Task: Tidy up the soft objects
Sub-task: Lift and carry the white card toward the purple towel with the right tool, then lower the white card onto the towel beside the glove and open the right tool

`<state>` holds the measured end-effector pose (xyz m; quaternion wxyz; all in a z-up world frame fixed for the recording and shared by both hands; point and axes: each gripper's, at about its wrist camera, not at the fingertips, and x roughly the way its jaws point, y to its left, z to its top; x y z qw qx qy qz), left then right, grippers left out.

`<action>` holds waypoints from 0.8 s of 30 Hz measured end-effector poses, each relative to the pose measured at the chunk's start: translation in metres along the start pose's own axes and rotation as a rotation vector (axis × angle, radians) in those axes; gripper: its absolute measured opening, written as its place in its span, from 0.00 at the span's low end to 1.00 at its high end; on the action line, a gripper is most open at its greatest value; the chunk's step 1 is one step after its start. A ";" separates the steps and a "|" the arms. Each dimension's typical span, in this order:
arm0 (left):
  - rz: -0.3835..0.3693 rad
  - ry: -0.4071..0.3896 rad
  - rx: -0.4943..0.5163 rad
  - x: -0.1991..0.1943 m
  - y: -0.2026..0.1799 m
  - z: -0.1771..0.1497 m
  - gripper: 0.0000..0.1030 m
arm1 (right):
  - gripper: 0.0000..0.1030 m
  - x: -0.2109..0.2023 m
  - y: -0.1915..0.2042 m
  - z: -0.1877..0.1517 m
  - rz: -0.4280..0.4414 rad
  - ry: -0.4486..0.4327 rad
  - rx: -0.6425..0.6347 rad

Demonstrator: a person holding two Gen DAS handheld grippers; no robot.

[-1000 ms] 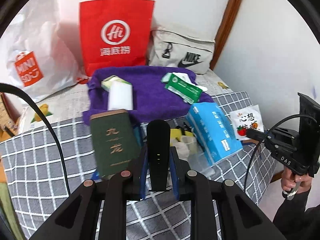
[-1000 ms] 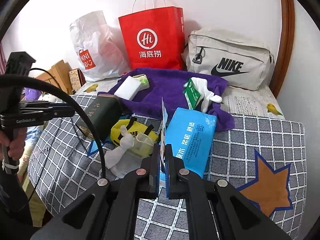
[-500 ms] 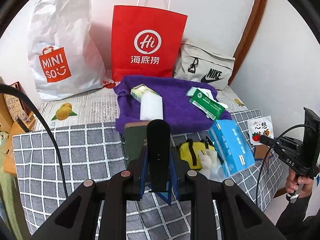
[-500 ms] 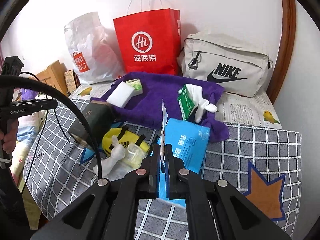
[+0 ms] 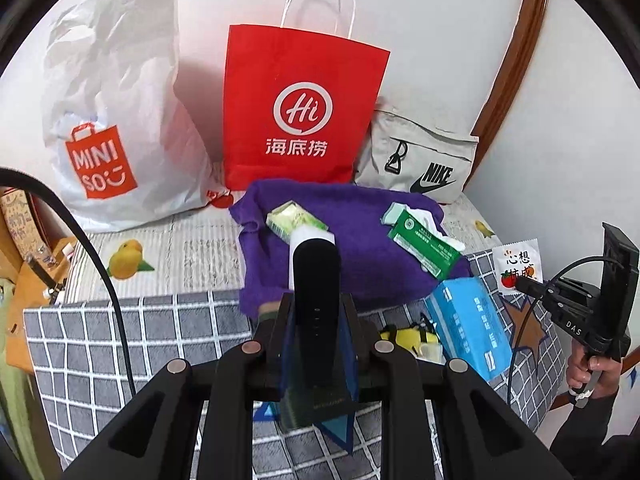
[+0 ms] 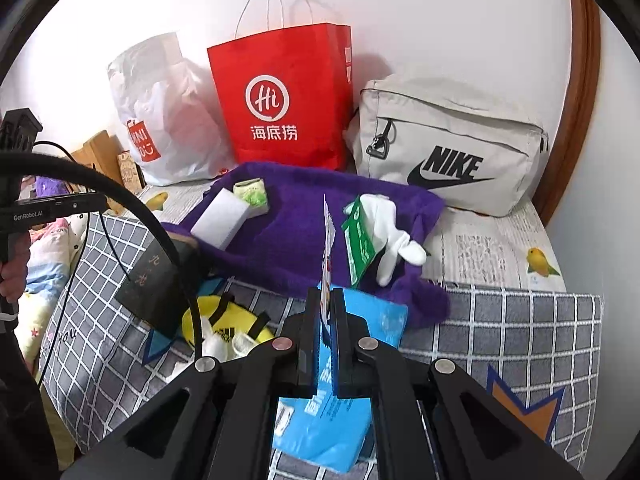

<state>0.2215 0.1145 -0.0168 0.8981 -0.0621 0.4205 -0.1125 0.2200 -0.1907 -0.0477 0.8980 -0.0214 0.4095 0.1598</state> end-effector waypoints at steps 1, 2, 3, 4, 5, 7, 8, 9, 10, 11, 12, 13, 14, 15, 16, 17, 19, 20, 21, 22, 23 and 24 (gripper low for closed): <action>-0.002 0.000 0.003 0.001 0.000 0.003 0.19 | 0.04 0.002 -0.001 0.003 -0.001 -0.001 0.000; -0.001 -0.002 0.004 0.002 -0.001 0.006 0.19 | 0.04 0.003 -0.001 0.004 0.000 -0.001 -0.001; 0.001 -0.004 0.006 0.004 0.000 0.010 0.19 | 0.04 0.004 -0.001 0.005 0.002 -0.001 -0.002; -0.001 -0.006 0.007 0.005 0.000 0.013 0.19 | 0.04 0.007 -0.002 0.007 0.002 -0.002 -0.003; -0.002 -0.008 0.007 0.006 0.000 0.016 0.19 | 0.04 0.009 -0.003 0.010 0.003 -0.001 -0.004; -0.003 -0.010 0.007 0.009 0.000 0.022 0.19 | 0.04 0.014 -0.004 0.015 0.005 -0.001 -0.004; -0.006 -0.011 0.008 0.012 -0.001 0.026 0.19 | 0.04 0.017 -0.005 0.017 0.006 -0.001 -0.002; -0.006 -0.011 0.009 0.014 -0.001 0.029 0.19 | 0.04 0.020 -0.007 0.019 0.006 -0.001 0.001; -0.006 -0.011 0.009 0.016 -0.002 0.031 0.19 | 0.04 0.023 -0.008 0.021 0.009 -0.002 0.001; -0.008 -0.010 0.010 0.018 -0.002 0.034 0.19 | 0.04 0.026 -0.008 0.023 0.011 -0.002 0.000; -0.011 -0.010 0.011 0.021 -0.002 0.037 0.19 | 0.04 0.030 -0.009 0.025 0.009 -0.001 -0.001; -0.011 -0.009 0.011 0.024 -0.002 0.041 0.19 | 0.04 0.033 -0.010 0.027 0.010 0.001 -0.002; -0.009 -0.009 0.011 0.026 -0.002 0.043 0.19 | 0.04 0.036 -0.011 0.029 0.011 0.002 -0.003; -0.008 -0.008 0.012 0.029 -0.002 0.047 0.19 | 0.04 0.039 -0.012 0.031 0.011 0.003 -0.003; -0.008 -0.009 0.012 0.031 -0.002 0.049 0.19 | 0.04 0.042 -0.013 0.033 0.012 0.006 -0.004; -0.009 -0.008 0.011 0.034 -0.002 0.052 0.19 | 0.04 0.046 -0.014 0.035 0.012 0.008 -0.008; -0.005 -0.005 0.012 0.041 -0.001 0.058 0.19 | 0.04 0.052 -0.015 0.040 0.014 0.010 -0.013; 0.000 -0.003 0.012 0.045 0.000 0.062 0.19 | 0.04 0.056 -0.016 0.042 0.017 0.013 -0.014; 0.002 -0.002 0.011 0.048 0.000 0.064 0.19 | 0.04 0.058 -0.016 0.044 0.018 0.015 -0.014; 0.000 0.002 0.008 0.052 0.002 0.067 0.19 | 0.04 0.062 -0.017 0.047 0.021 0.017 -0.014; 0.000 0.004 0.006 0.054 0.003 0.069 0.19 | 0.04 0.066 -0.018 0.049 0.027 0.020 -0.015; 0.002 0.008 0.003 0.060 0.005 0.072 0.19 | 0.04 0.070 -0.019 0.051 0.034 0.022 -0.014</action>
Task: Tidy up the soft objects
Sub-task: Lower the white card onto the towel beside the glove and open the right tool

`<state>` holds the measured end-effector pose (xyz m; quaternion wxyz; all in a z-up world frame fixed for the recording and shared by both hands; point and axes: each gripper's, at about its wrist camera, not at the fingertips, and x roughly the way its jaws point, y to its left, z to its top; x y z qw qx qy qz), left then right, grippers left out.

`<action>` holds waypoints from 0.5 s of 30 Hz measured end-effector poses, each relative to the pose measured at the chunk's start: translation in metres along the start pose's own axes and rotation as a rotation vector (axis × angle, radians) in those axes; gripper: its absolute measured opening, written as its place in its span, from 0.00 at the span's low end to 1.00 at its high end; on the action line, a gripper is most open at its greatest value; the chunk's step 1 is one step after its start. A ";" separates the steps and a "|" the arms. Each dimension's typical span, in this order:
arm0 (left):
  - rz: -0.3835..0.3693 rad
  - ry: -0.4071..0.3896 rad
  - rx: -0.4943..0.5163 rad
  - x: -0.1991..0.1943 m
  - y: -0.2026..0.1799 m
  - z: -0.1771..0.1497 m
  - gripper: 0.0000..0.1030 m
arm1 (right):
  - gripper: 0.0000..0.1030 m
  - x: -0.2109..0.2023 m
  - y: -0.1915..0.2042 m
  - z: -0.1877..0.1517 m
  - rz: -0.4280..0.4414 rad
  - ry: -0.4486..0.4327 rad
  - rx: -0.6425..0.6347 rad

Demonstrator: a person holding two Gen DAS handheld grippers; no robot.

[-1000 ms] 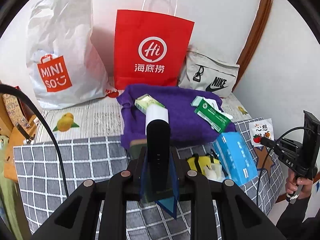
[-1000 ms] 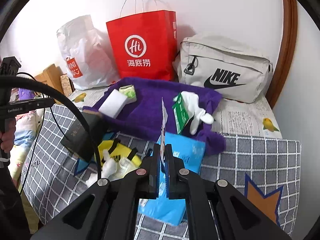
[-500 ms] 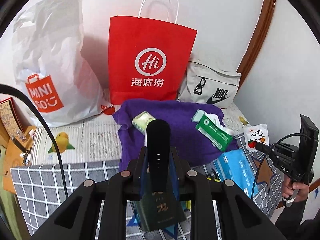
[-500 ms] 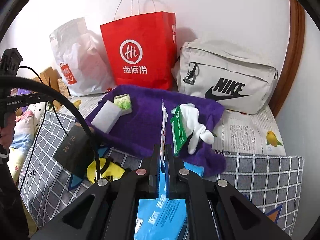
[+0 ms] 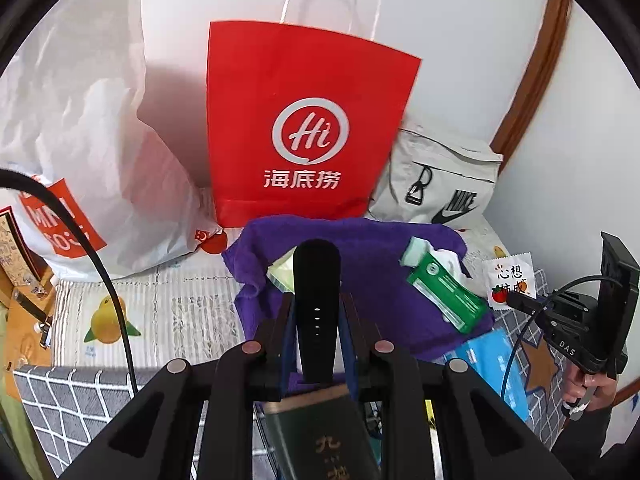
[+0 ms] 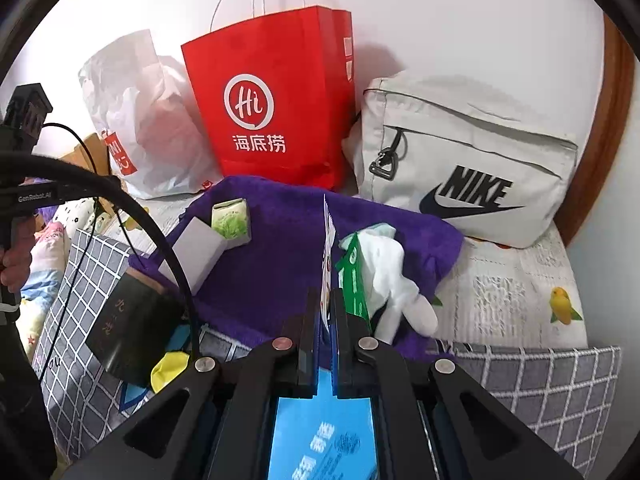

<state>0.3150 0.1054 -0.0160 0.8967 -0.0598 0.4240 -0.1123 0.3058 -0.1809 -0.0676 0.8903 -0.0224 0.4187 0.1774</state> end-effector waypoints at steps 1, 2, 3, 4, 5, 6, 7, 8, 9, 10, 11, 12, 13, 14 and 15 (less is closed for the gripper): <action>0.002 0.003 -0.002 0.003 0.001 0.001 0.19 | 0.04 0.004 -0.001 0.002 0.006 0.003 0.001; 0.004 0.008 -0.007 0.007 0.003 0.004 0.19 | 0.04 0.008 -0.001 0.004 0.012 0.008 0.002; 0.004 0.012 -0.012 0.011 0.005 0.006 0.19 | 0.04 0.013 -0.002 0.006 0.017 0.014 0.002; 0.005 0.015 -0.017 0.015 0.007 0.009 0.19 | 0.04 0.019 -0.002 0.008 0.027 0.020 0.001; 0.007 0.018 -0.019 0.018 0.009 0.011 0.19 | 0.04 0.022 -0.001 0.009 0.033 0.024 -0.001; 0.009 0.023 -0.023 0.022 0.011 0.013 0.19 | 0.04 0.028 -0.001 0.010 0.042 0.031 -0.005; 0.009 0.027 -0.025 0.025 0.012 0.014 0.19 | 0.04 0.034 -0.001 0.012 0.047 0.042 -0.006; 0.008 0.035 -0.029 0.030 0.014 0.017 0.19 | 0.04 0.040 0.000 0.013 0.050 0.053 -0.006; 0.009 0.042 -0.033 0.034 0.015 0.018 0.19 | 0.04 0.046 0.000 0.014 0.054 0.066 -0.007; 0.009 0.052 -0.037 0.039 0.016 0.020 0.19 | 0.04 0.053 0.000 0.015 0.061 0.082 -0.010; 0.010 0.060 -0.037 0.043 0.016 0.021 0.19 | 0.04 0.059 0.001 0.015 0.064 0.094 -0.011; 0.008 0.064 -0.036 0.046 0.016 0.022 0.19 | 0.04 0.065 0.002 0.015 0.066 0.108 -0.013; 0.006 0.070 -0.034 0.050 0.016 0.023 0.19 | 0.04 0.071 0.002 0.015 0.068 0.125 -0.016; 0.006 0.077 -0.032 0.054 0.016 0.024 0.19 | 0.04 0.076 0.002 0.014 0.068 0.138 -0.018; 0.010 0.085 -0.029 0.058 0.016 0.025 0.19 | 0.04 0.082 0.003 0.013 0.069 0.155 -0.019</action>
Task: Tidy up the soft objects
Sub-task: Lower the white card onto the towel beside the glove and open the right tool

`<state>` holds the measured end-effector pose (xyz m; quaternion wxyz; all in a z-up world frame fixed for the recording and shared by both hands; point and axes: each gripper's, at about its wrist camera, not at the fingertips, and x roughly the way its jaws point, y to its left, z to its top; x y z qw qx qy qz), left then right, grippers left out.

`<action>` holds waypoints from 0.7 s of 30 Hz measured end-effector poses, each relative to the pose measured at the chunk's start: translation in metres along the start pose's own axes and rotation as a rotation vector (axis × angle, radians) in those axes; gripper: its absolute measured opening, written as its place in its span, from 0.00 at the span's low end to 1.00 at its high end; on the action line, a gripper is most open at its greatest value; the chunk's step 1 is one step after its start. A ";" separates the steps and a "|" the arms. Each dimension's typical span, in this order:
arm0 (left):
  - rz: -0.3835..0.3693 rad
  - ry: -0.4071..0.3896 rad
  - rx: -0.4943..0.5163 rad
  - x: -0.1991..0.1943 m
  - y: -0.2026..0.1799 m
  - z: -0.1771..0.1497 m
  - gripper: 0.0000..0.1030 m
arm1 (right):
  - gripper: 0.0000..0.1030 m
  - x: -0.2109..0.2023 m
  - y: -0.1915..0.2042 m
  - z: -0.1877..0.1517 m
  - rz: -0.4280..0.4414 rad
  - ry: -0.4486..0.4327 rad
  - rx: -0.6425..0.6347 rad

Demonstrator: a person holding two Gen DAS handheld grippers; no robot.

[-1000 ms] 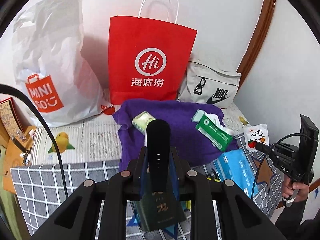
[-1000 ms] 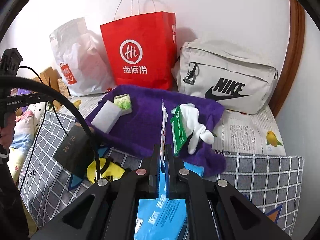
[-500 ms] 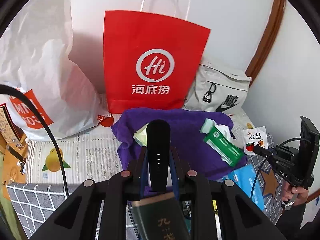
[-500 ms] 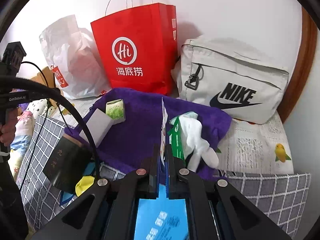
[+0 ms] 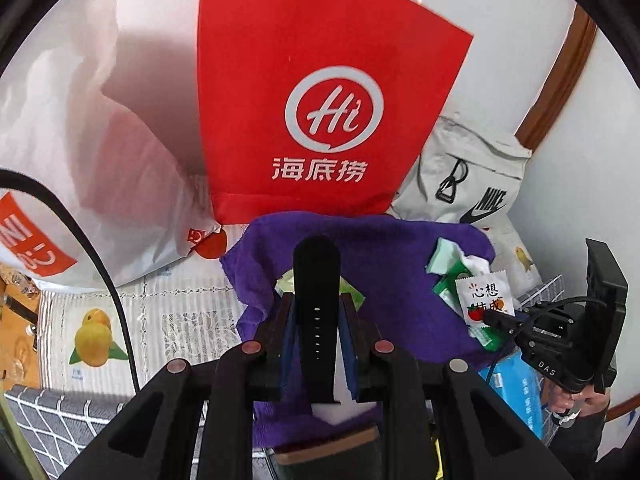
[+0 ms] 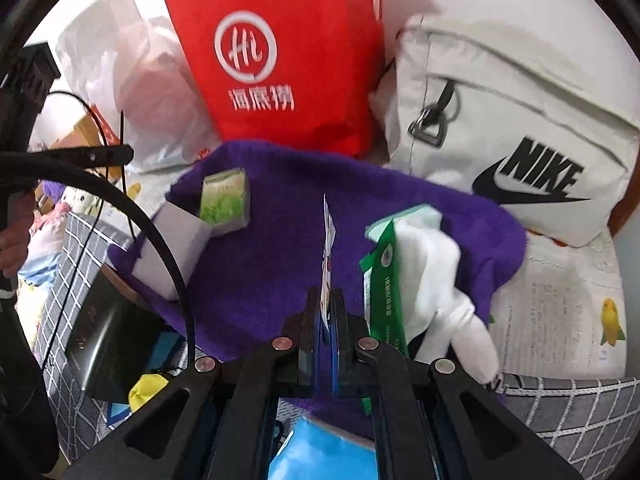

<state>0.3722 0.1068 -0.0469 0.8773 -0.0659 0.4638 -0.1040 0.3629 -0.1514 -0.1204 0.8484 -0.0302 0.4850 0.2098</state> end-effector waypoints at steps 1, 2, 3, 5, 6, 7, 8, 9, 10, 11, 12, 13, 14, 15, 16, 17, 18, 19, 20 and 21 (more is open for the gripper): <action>0.004 0.009 0.003 0.005 0.000 0.001 0.19 | 0.04 0.004 0.000 0.000 0.001 0.011 -0.003; 0.007 0.018 0.002 0.009 0.001 0.002 0.19 | 0.04 0.008 0.001 0.000 -0.002 0.020 -0.007; 0.008 0.025 -0.001 0.013 0.003 0.004 0.19 | 0.04 0.010 0.001 -0.001 -0.007 0.025 -0.012; 0.001 0.043 -0.007 0.022 0.005 0.006 0.19 | 0.04 0.014 0.002 -0.002 -0.007 0.036 -0.020; 0.002 0.052 -0.010 0.027 0.005 0.008 0.19 | 0.04 0.016 0.002 -0.002 -0.007 0.040 -0.022; 0.001 0.063 -0.005 0.033 0.004 0.010 0.19 | 0.04 0.018 0.001 -0.002 -0.009 0.041 -0.022; -0.001 0.071 -0.001 0.037 0.003 0.012 0.19 | 0.04 0.020 0.001 -0.003 -0.009 0.045 -0.021; -0.007 0.085 0.001 0.044 0.002 0.014 0.19 | 0.04 0.021 0.000 -0.003 -0.008 0.051 -0.020; -0.010 0.096 0.003 0.049 0.001 0.016 0.19 | 0.04 0.022 0.000 -0.004 -0.010 0.056 -0.018; -0.016 0.113 0.012 0.058 -0.001 0.018 0.19 | 0.04 0.025 0.000 -0.003 -0.013 0.060 -0.016; -0.022 0.126 0.014 0.064 -0.002 0.019 0.19 | 0.04 0.027 -0.001 -0.003 -0.013 0.067 -0.016; -0.028 0.138 0.012 0.071 -0.002 0.019 0.19 | 0.04 0.028 0.000 -0.002 -0.014 0.070 -0.018; -0.036 0.152 0.008 0.080 -0.002 0.019 0.19 | 0.04 0.029 0.000 -0.002 -0.016 0.072 -0.020; -0.039 0.160 0.006 0.084 -0.002 0.019 0.19 | 0.04 0.030 0.001 -0.002 -0.016 0.079 -0.024; -0.041 0.167 0.007 0.089 -0.003 0.019 0.19 | 0.04 0.031 0.001 -0.002 -0.017 0.085 -0.029; -0.044 0.176 0.008 0.093 -0.003 0.019 0.19 | 0.04 0.032 0.001 -0.001 -0.021 0.086 -0.033; -0.041 0.185 0.012 0.098 -0.005 0.019 0.19 | 0.04 0.033 0.001 0.000 -0.021 0.086 -0.033; -0.033 0.192 0.017 0.101 -0.006 0.018 0.19 | 0.04 0.035 0.001 0.000 -0.018 0.092 -0.034; -0.026 0.198 0.028 0.104 -0.009 0.017 0.19 | 0.04 0.036 0.001 0.000 -0.019 0.097 -0.036; -0.030 0.199 0.033 0.105 -0.011 0.017 0.19 | 0.04 0.036 0.001 0.000 -0.021 0.098 -0.036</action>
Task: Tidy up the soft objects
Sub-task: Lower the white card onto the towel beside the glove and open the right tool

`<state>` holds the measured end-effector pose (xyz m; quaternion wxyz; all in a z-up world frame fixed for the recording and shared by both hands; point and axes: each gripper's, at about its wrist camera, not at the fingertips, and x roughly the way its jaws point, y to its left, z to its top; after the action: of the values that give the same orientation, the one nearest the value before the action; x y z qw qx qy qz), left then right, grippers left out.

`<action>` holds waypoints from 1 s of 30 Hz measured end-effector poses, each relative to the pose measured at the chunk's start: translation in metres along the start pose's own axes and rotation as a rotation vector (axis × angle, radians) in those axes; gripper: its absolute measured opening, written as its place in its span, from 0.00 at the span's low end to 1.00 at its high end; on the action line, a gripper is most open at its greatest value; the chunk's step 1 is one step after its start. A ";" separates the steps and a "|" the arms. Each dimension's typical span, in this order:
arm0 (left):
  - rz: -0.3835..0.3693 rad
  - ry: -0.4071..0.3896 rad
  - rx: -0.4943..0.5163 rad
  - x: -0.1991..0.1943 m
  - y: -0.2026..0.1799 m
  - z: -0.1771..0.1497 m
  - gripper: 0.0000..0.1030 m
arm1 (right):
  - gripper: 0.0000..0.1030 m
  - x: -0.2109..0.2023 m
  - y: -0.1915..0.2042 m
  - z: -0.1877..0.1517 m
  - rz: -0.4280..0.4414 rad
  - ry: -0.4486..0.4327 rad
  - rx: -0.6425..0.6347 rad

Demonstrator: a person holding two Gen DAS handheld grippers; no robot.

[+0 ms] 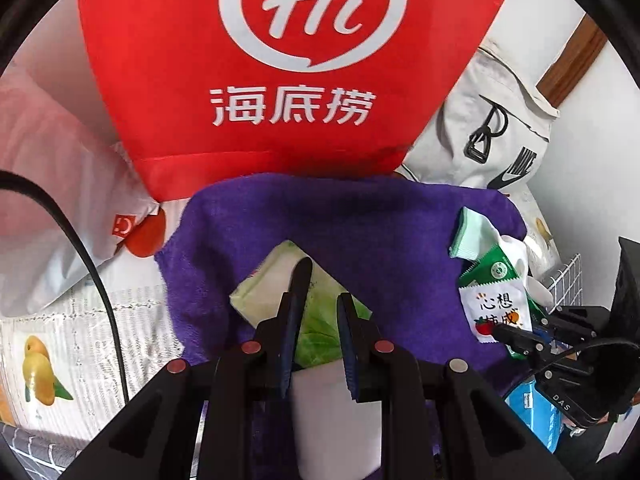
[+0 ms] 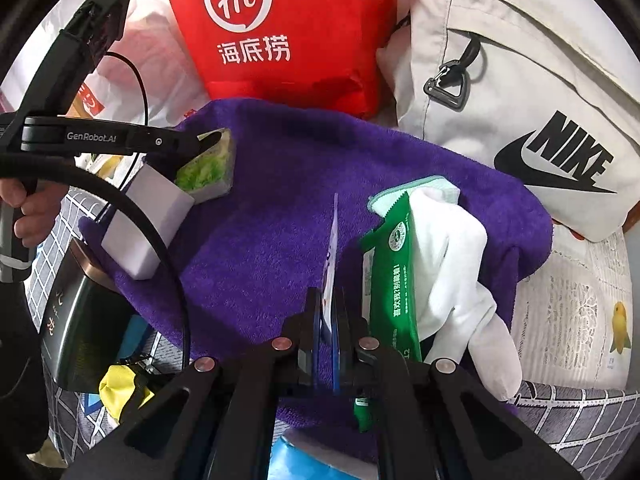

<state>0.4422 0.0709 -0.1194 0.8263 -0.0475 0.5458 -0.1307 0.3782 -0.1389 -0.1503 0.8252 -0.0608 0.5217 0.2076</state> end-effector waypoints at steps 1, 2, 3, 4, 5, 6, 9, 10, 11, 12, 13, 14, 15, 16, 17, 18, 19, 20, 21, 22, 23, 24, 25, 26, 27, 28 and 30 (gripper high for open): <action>-0.007 0.001 0.002 0.001 -0.001 0.000 0.19 | 0.05 0.001 -0.001 0.001 0.001 0.003 0.004; -0.008 0.003 0.002 0.002 -0.002 0.000 0.19 | 0.05 0.002 -0.001 0.001 0.004 0.005 0.006; -0.002 0.005 0.002 0.002 -0.002 0.000 0.19 | 0.05 0.003 -0.001 0.002 0.006 0.005 0.007; 0.002 0.006 0.002 0.003 -0.002 0.000 0.19 | 0.05 0.004 -0.001 0.002 0.007 0.006 0.007; 0.004 0.006 0.001 0.003 -0.002 0.001 0.19 | 0.05 0.004 -0.001 0.002 0.008 0.008 0.006; 0.007 0.005 0.001 0.002 -0.002 0.000 0.19 | 0.05 0.005 -0.001 0.002 0.009 0.009 0.004; 0.008 -0.001 0.004 -0.002 -0.003 0.000 0.25 | 0.06 0.006 -0.001 0.002 0.016 0.012 0.004; 0.013 -0.003 0.006 -0.005 -0.004 -0.001 0.31 | 0.08 0.006 -0.001 0.002 0.016 0.014 0.005; 0.019 -0.005 0.009 -0.007 -0.003 -0.002 0.37 | 0.10 0.006 -0.002 0.002 0.017 0.014 0.005; 0.038 -0.008 0.016 -0.010 -0.005 -0.003 0.41 | 0.12 0.005 -0.002 0.002 0.024 0.010 0.003; 0.053 -0.011 0.019 -0.013 -0.005 -0.004 0.51 | 0.21 0.003 -0.001 0.002 0.039 0.001 -0.002; 0.073 -0.017 0.022 -0.016 -0.006 -0.005 0.62 | 0.34 0.001 -0.001 0.001 0.042 -0.006 -0.004; 0.097 -0.031 0.025 -0.021 -0.007 -0.007 0.65 | 0.40 -0.002 -0.001 0.000 0.038 -0.016 -0.006; 0.116 -0.044 0.030 -0.026 -0.008 -0.009 0.67 | 0.46 -0.006 0.000 -0.001 0.028 -0.031 -0.009; 0.135 -0.055 0.034 -0.030 -0.011 -0.011 0.70 | 0.47 -0.011 0.001 -0.002 0.024 -0.046 -0.010; 0.149 -0.070 0.038 -0.035 -0.012 -0.014 0.72 | 0.48 -0.015 0.002 -0.003 0.027 -0.056 -0.010; 0.162 -0.089 0.045 -0.041 -0.015 -0.017 0.78 | 0.52 -0.020 0.002 -0.004 0.034 -0.061 -0.005; 0.175 -0.106 0.053 -0.047 -0.018 -0.021 0.80 | 0.59 -0.024 0.002 -0.005 0.035 -0.062 0.002; 0.193 -0.129 0.063 -0.055 -0.023 -0.027 0.80 | 0.62 -0.028 0.002 -0.006 0.028 -0.063 0.014; 0.203 -0.143 0.068 -0.061 -0.026 -0.032 0.81 | 0.65 -0.031 0.002 -0.007 0.020 -0.064 0.024; 0.210 -0.152 0.072 -0.065 -0.028 -0.035 0.81 | 0.65 -0.034 0.001 -0.008 0.012 -0.064 0.035; 0.214 -0.165 0.083 -0.072 -0.033 -0.041 0.80 | 0.65 -0.038 0.000 -0.010 0.008 -0.060 0.047; 0.210 -0.174 0.096 -0.075 -0.037 -0.046 0.80 | 0.65 -0.041 -0.001 -0.011 0.004 -0.057 0.054; 0.196 -0.184 0.109 -0.080 -0.040 -0.052 0.80 | 0.65 -0.045 -0.001 -0.014 -0.008 -0.060 0.063; 0.167 -0.199 0.126 -0.086 -0.044 -0.060 0.80 | 0.65 -0.051 -0.002 -0.017 -0.028 -0.075 0.071; 0.134 -0.217 0.130 -0.091 -0.046 -0.067 0.80 | 0.66 -0.057 -0.002 -0.021 -0.038 -0.089 0.071; 0.081 -0.250 0.112 -0.102 -0.049 -0.084 0.80 | 0.66 -0.069 -0.003 -0.028 -0.061 -0.118 0.075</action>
<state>0.3197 0.0566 -0.0514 0.8938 0.0048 0.4319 -0.1206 0.3304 -0.1695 -0.1022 0.8623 -0.0333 0.4774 0.1657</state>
